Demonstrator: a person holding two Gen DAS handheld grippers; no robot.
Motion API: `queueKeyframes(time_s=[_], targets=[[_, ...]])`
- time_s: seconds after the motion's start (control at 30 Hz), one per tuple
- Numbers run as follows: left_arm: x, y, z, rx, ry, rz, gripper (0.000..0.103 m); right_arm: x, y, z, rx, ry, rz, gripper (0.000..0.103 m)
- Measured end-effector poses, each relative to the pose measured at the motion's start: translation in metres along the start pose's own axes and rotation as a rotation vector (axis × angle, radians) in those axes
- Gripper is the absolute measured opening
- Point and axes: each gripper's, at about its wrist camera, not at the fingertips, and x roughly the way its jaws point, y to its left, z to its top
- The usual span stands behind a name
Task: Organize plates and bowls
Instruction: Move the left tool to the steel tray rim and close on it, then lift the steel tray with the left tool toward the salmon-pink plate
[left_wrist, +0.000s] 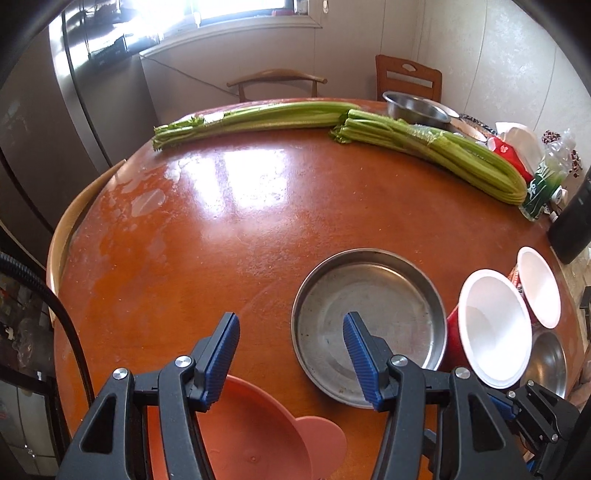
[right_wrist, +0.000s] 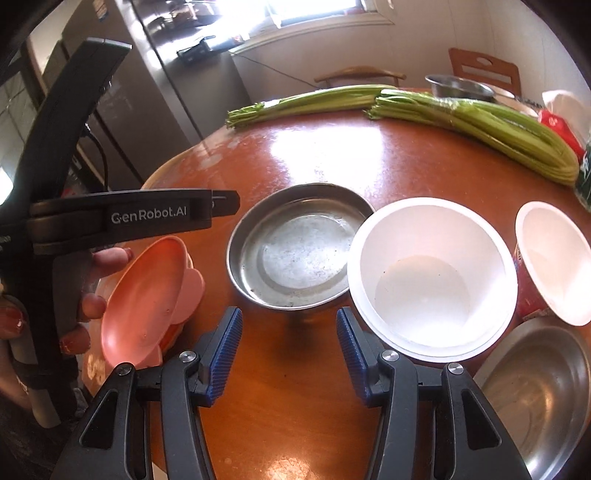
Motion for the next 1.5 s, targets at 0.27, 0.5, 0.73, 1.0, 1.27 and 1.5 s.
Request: queueKeyframes(time_s=[0.27,0.5,0.73,1.0,1.27,1.5], targets=[[0.022,0.003,0.000,0.008,0.028,-0.009,0.058,0.016,-0.019,0.013,0.070,-0.004,-0.078,0.054],[0.039,0.000,0.002,0.016,0.058,-0.031,0.058,0.029,-0.014,0.020,0.043,0.002,-0.145,0.055],[0.055,0.004,0.000,0.004,0.091,-0.063,0.058,0.047,-0.010,0.019,0.027,0.025,-0.161,0.055],[0.062,0.000,-0.001,0.010,0.113,-0.126,0.053,0.050,-0.003,0.021,0.013,0.011,-0.155,0.056],[0.057,0.011,0.000,-0.021,0.085,-0.141,0.047,0.051,0.000,0.024,0.009,0.004,-0.135,0.056],[0.039,0.015,-0.001,-0.026,0.038,-0.112,0.047,0.039,0.009,0.029,0.009,-0.036,-0.099,0.056]])
